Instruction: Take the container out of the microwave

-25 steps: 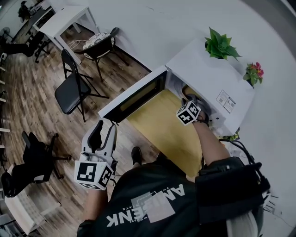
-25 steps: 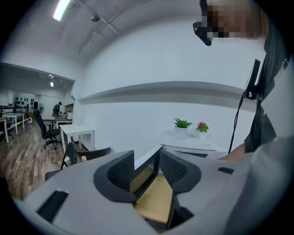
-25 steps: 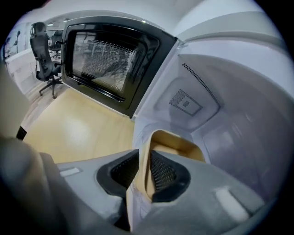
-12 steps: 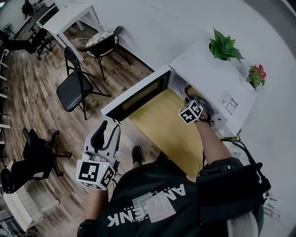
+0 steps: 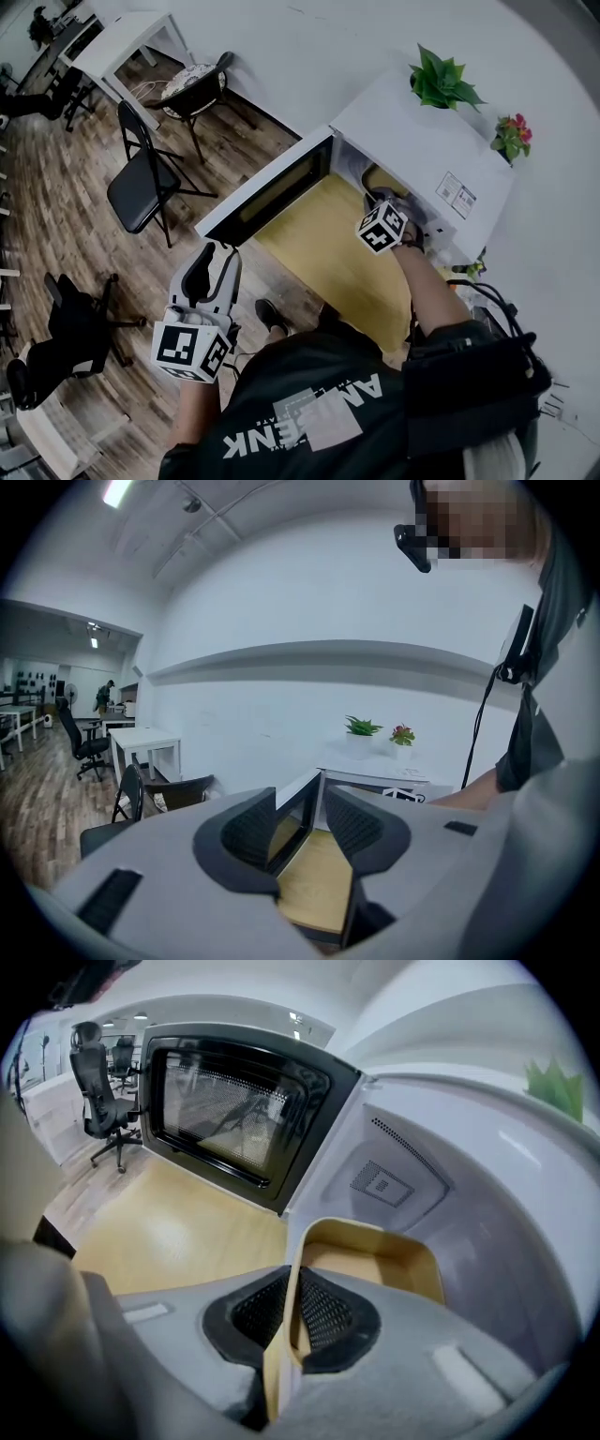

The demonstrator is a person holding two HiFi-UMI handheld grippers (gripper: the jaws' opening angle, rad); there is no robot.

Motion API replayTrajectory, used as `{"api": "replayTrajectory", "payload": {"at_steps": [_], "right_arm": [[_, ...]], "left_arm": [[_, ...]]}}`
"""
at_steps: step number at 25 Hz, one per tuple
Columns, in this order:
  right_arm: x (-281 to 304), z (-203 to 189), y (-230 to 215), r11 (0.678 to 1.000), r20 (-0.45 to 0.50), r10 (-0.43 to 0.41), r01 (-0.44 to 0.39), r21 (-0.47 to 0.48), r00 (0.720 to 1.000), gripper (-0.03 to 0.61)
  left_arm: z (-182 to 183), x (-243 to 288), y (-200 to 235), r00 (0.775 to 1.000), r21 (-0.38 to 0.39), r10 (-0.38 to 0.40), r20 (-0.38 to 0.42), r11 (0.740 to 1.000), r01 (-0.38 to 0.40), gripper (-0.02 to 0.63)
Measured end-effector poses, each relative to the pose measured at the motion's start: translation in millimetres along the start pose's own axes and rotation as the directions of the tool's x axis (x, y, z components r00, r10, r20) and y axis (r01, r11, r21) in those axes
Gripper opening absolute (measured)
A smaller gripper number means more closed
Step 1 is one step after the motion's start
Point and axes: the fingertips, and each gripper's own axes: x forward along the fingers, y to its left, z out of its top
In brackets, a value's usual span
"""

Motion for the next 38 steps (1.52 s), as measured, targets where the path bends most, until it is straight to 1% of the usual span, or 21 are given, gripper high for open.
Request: {"api": "replayTrajectory", "payload": {"at_steps": [3,7,11,15,18,22,25,27,31,35,38], "right_arm": [[-10,-2,12,0.999,-0.011,0.036,-0.036,0.004,0.999,0.029],[-29,5,23,0.998,0.011,0.050,-0.051,0.048,0.999,0.029],[-51,18,36,0.995,0.054,0.039,-0.043,0.092,0.998,0.029],[-67,29,55,0.989,0.077,0.058,-0.068,0.135,0.995,0.029],[-81,35,72,0.984,0.081,0.079,-0.090,0.151,0.994,0.029],[-105,52,98,0.972,0.108,0.126,-0.145,0.187,0.986,0.029],[-123,60,113,0.970,0.113,0.133,-0.152,0.188,0.985,0.029],[-137,66,118,0.969,0.124,0.128,-0.151,0.196,0.984,0.029],[-168,82,129,0.966,0.157,0.131,-0.162,0.201,0.979,0.029],[-199,94,135,0.964,0.188,0.134,-0.172,0.202,0.973,0.029],[-221,96,135,0.967,0.198,0.120,-0.159,0.199,0.973,0.029]], "left_arm": [[5,11,-8,0.999,0.012,-0.051,0.006,0.999,0.051,0.166],[9,23,-10,0.993,0.031,-0.114,0.007,0.993,0.114,0.166],[16,30,-13,0.982,0.033,-0.186,0.021,0.982,0.186,0.166],[15,33,-9,0.969,0.047,-0.245,0.024,0.969,0.243,0.165],[13,32,-5,0.961,0.047,-0.275,0.016,0.961,0.274,0.155],[12,30,6,0.961,0.070,-0.277,-0.007,0.958,0.277,0.143],[15,28,3,0.944,0.055,-0.330,0.008,0.943,0.329,0.127],[17,27,0,0.933,0.064,-0.360,0.012,0.931,0.359,0.118],[17,29,-2,0.918,0.078,-0.395,0.014,0.916,0.393,0.073],[22,34,-11,0.901,0.077,-0.434,0.026,0.899,0.431,0.057],[23,38,-21,0.886,0.084,-0.462,0.028,0.885,0.459,0.038]]}}
